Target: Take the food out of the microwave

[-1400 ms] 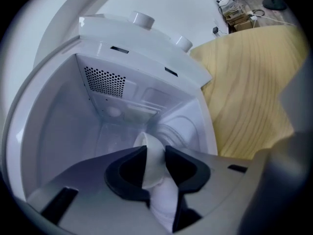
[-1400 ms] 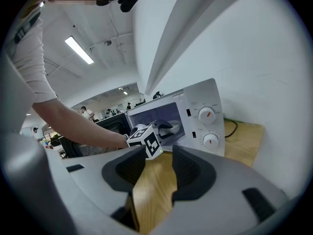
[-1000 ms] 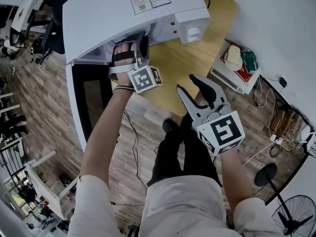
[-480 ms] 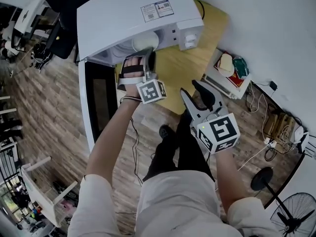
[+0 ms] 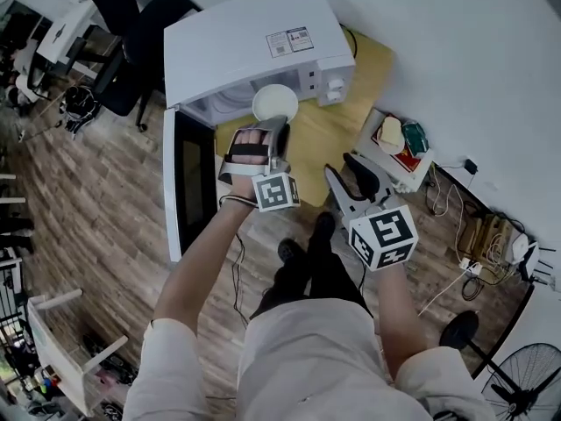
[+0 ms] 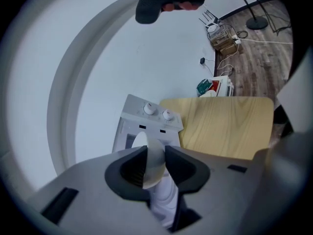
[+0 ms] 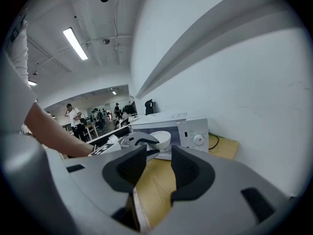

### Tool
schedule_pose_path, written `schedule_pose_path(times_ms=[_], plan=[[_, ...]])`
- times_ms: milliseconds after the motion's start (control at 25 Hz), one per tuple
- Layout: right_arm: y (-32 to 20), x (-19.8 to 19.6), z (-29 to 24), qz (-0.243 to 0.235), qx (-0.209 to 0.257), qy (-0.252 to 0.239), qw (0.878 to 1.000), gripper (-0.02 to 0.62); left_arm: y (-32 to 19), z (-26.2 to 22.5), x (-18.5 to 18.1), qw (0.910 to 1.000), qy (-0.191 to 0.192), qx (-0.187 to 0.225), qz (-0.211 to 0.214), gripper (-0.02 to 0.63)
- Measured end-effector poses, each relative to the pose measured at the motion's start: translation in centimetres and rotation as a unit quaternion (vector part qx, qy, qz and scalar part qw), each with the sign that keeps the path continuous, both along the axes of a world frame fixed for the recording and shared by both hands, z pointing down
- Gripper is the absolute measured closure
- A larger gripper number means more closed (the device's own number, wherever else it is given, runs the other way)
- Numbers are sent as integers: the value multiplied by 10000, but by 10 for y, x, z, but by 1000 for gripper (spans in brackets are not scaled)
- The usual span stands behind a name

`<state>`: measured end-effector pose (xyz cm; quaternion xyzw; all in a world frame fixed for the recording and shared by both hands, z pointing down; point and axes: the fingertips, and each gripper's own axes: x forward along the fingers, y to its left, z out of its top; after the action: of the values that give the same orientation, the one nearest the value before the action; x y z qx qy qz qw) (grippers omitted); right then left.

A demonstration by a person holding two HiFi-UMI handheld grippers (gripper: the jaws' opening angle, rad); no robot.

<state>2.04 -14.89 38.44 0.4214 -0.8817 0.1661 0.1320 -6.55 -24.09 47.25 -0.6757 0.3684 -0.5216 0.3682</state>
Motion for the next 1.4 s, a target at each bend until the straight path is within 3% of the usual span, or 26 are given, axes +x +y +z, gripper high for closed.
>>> schedule_pose_path(times_ms=[600, 1400], plan=[[30, -4, -69, 225, 525, 175, 9982, 471, 92, -106, 9, 9975, 329, -39, 623, 495], [78, -66, -110, -291, 1013, 363, 9938, 552, 178, -179, -44, 9979, 543, -141, 332, 495]])
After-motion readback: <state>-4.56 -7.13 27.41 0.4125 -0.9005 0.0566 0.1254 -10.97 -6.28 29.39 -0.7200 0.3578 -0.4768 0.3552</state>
